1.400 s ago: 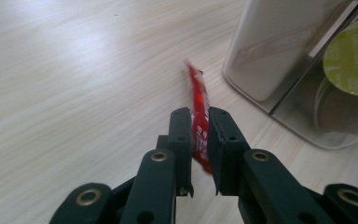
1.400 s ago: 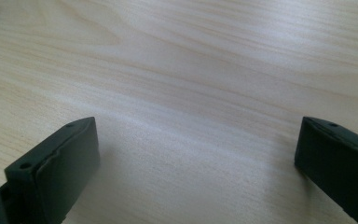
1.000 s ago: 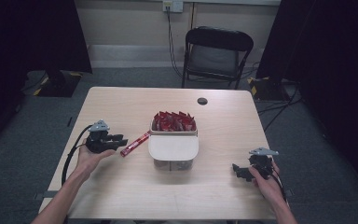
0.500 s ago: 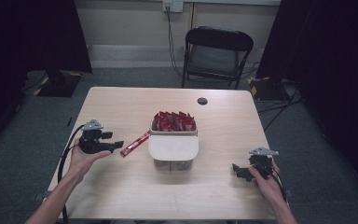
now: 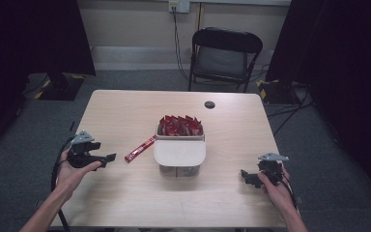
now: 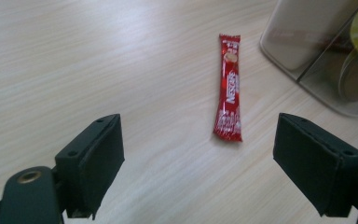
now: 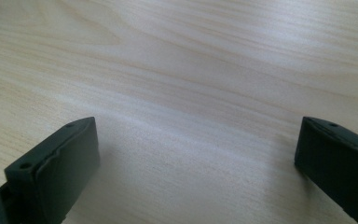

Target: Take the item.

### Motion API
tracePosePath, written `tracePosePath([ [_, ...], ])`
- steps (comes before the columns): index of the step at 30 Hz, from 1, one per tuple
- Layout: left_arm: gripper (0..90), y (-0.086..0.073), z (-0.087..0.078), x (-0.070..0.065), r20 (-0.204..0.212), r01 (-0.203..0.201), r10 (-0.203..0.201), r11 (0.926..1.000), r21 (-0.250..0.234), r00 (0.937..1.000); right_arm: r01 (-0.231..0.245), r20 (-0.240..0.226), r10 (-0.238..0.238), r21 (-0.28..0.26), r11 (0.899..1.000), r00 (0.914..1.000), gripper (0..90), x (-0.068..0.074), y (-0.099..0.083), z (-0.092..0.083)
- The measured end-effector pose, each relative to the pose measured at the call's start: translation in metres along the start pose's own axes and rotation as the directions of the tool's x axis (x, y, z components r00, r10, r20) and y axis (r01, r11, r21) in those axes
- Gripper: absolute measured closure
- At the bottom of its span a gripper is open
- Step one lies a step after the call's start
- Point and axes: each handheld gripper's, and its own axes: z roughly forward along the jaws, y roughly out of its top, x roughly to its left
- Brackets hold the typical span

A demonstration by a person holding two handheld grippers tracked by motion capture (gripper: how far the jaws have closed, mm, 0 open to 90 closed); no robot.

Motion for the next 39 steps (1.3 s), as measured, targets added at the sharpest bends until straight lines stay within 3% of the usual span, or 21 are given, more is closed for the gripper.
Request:
tracePosePath([
  [3,15.9,-0.007,-0.002,-0.001,-0.010,0.001,-0.001,0.9999,0.016,1.0000,0.000,0.000,0.000,0.000,1.000,1.0000,0.0,0.000,0.000,0.000],
  [6,16.0,-0.015,-0.004,0.000,-0.022,0.029,-0.028,0.9994,0.020,0.9994,0.000,0.000,0.000,0.000,1.000,1.0000,0.0,0.000,0.000,0.000],
  [7,15.8,-0.017,-0.004,0.000,-0.025,0.021,-0.020,0.9988,0.043,0.9995,0.000,0.000,0.000,0.000,1.000,1.0000,0.0,0.000,0.000,0.000],
  [11,16.1,-0.030,0.000,0.002,-0.070,0.035,-0.029,0.9964,0.077,0.9971,0.000,0.000,0.000,0.000,1.000,1.0000,0.0,0.000,0.000,0.000],
  [14,16.1,-0.038,0.007,0.006,-0.146,0.070,-0.051,0.9893,0.128,0.9880,0.000,0.000,0.000,0.000,1.000,1.0000,0.0,0.000,0.000,0.000],
  [17,16.9,-0.046,0.012,0.012,-0.176,0.100,-0.069,0.9807,0.168,0.9819,0.000,0.000,0.000,0.000,1.000,1.0000,0.0,0.000,0.000,0.000],
  [22,14.8,-0.051,0.012,0.016,-0.195,0.073,-0.043,0.9860,0.150,0.9798,-0.001,0.002,0.001,0.000,1.000,1.0000,0.0,0.000,0.000,0.000],
  [25,10.8,-0.058,0.013,0.018,-0.198,0.063,-0.044,0.9937,0.092,0.9792,-0.001,0.002,0.001,0.000,1.000,1.0000,0.0,0.000,0.000,0.000],
  [29,8.3,-0.063,0.013,0.018,-0.199,0.059,-0.048,0.9970,0.050,0.9789,0.002,0.003,-0.002,0.000,1.000,1.0000,0.0,0.000,0.000,0.000],
  [39,7.4,-0.063,0.013,0.018,-0.200,0.059,-0.048,0.9971,0.048,0.9787,0.001,0.003,-0.001,0.001,1.000,1.0000,0.0,0.000,0.000,0.000],
])
